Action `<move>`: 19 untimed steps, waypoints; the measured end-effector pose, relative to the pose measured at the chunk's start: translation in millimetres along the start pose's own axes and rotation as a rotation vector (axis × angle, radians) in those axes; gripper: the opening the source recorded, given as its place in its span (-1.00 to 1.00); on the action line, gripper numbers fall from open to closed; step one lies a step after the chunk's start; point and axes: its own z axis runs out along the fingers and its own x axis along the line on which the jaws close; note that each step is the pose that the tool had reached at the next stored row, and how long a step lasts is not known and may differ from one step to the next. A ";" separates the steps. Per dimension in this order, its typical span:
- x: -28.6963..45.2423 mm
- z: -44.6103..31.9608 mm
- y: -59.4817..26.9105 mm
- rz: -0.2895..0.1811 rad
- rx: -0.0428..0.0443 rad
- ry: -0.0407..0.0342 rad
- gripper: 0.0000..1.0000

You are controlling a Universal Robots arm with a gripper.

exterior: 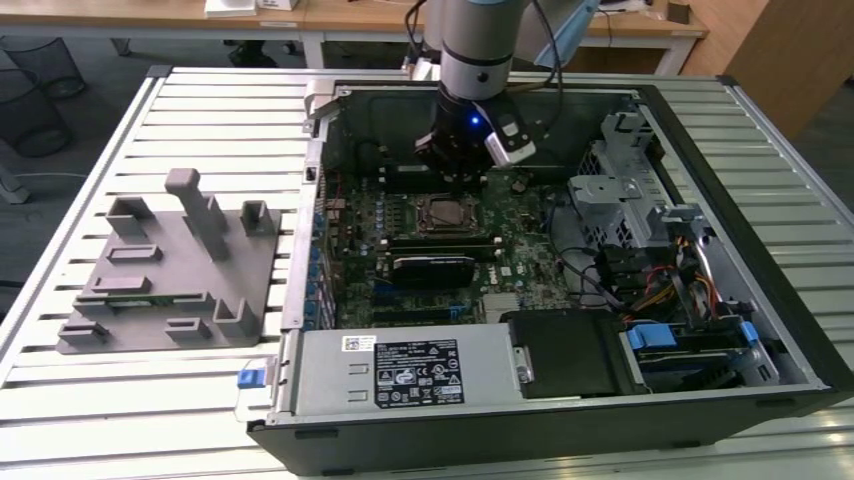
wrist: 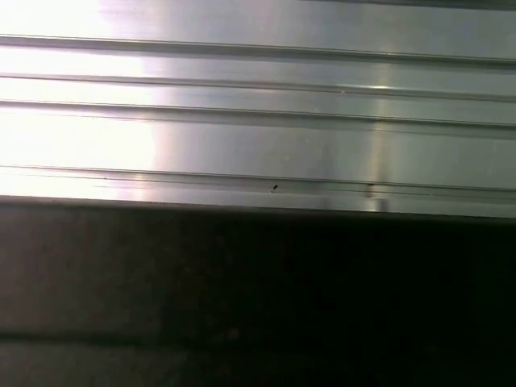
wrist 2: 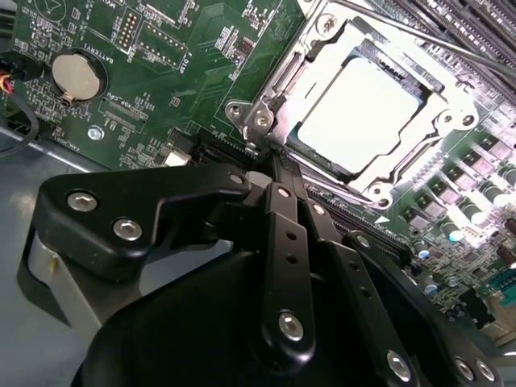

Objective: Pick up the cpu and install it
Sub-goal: 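Install the first cpu locking lever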

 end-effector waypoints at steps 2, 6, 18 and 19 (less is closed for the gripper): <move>-0.2 0.9 -0.3 0.000 0.0040 0.0008 -0.79; -0.4 2.4 -0.5 0.000 0.0152 0.0018 -0.79; -1.0 5.2 -0.6 0.000 0.0095 0.0069 -0.79; -1.0 4.7 -0.4 0.000 0.0085 0.0072 -0.79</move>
